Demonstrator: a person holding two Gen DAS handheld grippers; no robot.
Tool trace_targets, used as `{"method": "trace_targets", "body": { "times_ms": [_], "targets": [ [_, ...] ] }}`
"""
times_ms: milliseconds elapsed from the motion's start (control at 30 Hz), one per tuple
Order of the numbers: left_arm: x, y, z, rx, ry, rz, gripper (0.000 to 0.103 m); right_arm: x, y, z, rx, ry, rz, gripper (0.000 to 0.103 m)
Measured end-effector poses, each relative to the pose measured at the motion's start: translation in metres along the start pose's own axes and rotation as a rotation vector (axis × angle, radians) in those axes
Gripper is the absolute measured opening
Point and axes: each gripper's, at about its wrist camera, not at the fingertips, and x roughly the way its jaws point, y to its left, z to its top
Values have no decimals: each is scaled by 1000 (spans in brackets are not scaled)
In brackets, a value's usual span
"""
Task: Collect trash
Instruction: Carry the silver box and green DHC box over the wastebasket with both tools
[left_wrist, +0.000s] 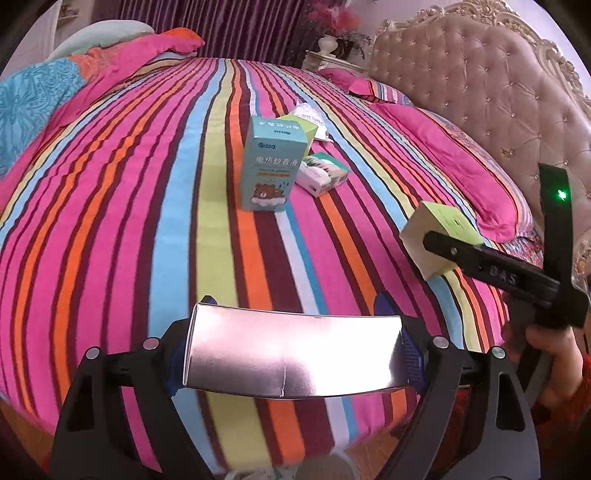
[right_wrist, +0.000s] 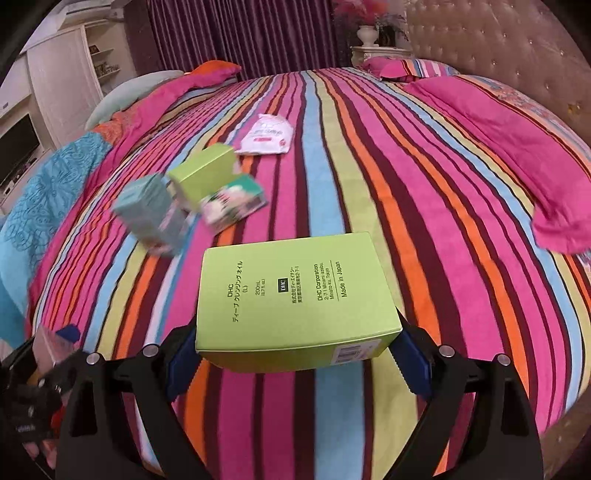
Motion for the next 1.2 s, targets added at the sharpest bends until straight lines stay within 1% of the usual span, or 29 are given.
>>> {"method": "trace_targets", "body": {
  "times_ms": [100, 200, 367, 533, 700, 900, 1067, 1200],
  "targets": [
    [-14, 3, -13, 4, 8, -9, 84, -15, 10, -17, -8, 8, 1, 85],
    [-32, 3, -30, 32, 14, -12, 84, -30, 19, -36, -16, 13, 9, 85],
    [-57, 6, -64, 59, 40, -21, 84, -49, 34, -70, -26, 41, 25, 85],
    [-72, 8, -93, 60, 83, -31, 84, -63, 42, -98, -7, 80, 45, 85],
    [-80, 11, -124, 73, 130, -29, 84, -73, 52, -122, -15, 120, 44, 85],
    [-78, 11, -150, 61, 194, -46, 84, -68, 56, -154, 23, 213, 51, 85],
    [-66, 10, -167, 47, 269, -60, 84, -50, 56, -182, 78, 330, 65, 85],
    [-54, 12, -178, 34, 330, -70, 84, -30, 51, -200, 151, 443, 91, 85]
  ]
}}
